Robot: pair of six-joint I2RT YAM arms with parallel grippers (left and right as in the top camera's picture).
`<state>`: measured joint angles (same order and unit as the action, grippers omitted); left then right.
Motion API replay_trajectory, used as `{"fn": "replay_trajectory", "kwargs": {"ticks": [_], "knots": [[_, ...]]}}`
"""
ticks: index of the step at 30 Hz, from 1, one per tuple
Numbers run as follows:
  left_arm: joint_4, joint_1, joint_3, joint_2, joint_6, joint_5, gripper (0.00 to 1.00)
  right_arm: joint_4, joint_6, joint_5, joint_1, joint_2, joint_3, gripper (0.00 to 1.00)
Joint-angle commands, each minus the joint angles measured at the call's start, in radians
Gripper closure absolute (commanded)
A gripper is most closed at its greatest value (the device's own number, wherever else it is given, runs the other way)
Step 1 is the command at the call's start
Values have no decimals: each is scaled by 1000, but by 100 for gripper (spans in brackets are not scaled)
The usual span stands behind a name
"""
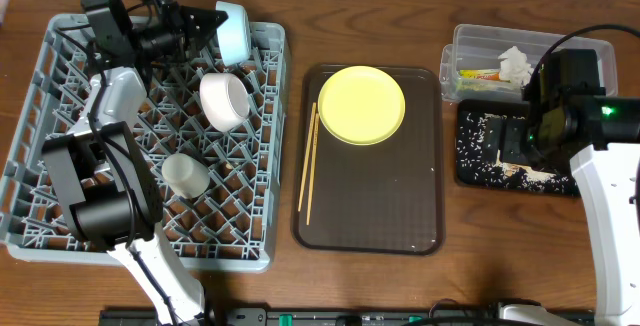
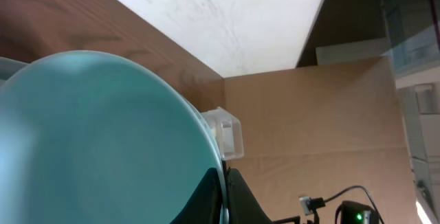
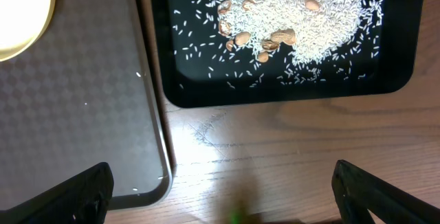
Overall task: Sort waste into correct bins and load items into the dishwasher
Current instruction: 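Carry the blue bowl to the rack's back edge and set it down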
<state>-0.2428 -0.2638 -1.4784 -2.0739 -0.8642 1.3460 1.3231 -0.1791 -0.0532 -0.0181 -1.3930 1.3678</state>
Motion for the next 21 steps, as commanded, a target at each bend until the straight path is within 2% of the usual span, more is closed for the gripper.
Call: {"fn": "replay_trajectory", "kwargs": {"ticks": [1,10,16,21], "knots": [[-1,1,5,-12,-6,50,94,1,1,-10,-3,-1,10,1],[30,1,5,-14,-6,19,94,3,1,-10,-3,-1,10,1],[129,2,5,-14,-6,-71,94,3,1,-10,-3,-1,10,1],[134,1,5,-14,-6,-111,94,3,1,-10,-3,-1,9,0]]}}
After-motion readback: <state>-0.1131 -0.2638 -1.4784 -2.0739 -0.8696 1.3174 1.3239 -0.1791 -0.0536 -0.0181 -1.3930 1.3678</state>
